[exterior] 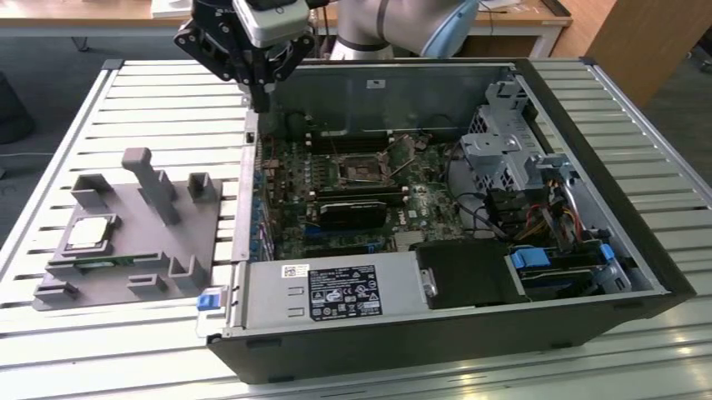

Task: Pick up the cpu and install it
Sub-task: 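Reach for the cpu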

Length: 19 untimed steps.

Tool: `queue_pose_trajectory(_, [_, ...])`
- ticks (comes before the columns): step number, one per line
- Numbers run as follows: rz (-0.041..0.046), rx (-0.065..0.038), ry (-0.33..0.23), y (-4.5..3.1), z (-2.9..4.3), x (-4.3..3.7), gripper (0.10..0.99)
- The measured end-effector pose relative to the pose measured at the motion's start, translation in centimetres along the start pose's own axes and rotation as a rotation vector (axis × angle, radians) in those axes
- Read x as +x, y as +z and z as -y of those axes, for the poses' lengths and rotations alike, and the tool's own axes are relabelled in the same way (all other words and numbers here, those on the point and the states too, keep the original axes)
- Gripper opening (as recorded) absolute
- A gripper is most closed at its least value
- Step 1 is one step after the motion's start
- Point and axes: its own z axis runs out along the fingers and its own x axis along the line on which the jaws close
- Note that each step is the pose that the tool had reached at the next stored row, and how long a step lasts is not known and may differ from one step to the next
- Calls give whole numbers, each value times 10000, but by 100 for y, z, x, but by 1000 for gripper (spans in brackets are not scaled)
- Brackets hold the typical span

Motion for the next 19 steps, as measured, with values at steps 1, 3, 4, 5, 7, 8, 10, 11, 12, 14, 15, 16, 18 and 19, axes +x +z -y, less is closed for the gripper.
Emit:
queue_pose_trajectory(1, [0, 0, -1, 0, 1, 8, 106])
queue_pose_trajectory(3, [0, 0, 0, -1, 2, 25, 106])
queue_pose_trajectory(4, [0, 0, -1, -1, 3, 33, 106])
queue_pose_trajectory(5, [0, 0, -1, -1, 3, 42, 106])
queue_pose_trajectory(7, [0, 0, 0, -2, 4, 60, 106])
queue_pose_trajectory(8, [0, 0, 0, -2, 5, 68, 106])
queue_pose_trajectory(10, [0, 0, 0, -2, 6, 85, 106])
queue_pose_trajectory(11, [0, 0, 0, -2, 7, 93, 106])
queue_pose_trajectory(12, [0, 0, 0, -2, 8, 101, 106])
queue_pose_trajectory(14, [0, 0, 0, -3, 9, 119, 106])
queue_pose_trajectory(15, [0, 0, 0, -3, 9, 127, 106])
queue_pose_trajectory(16, [0, 0, 0, -3, 10, 135, 106])
queue_pose_trajectory(18, [0, 0, 0, -4, 11, 150, 106])
queue_pose_trajectory(19, [0, 0, 0, -4, 12, 157, 106])
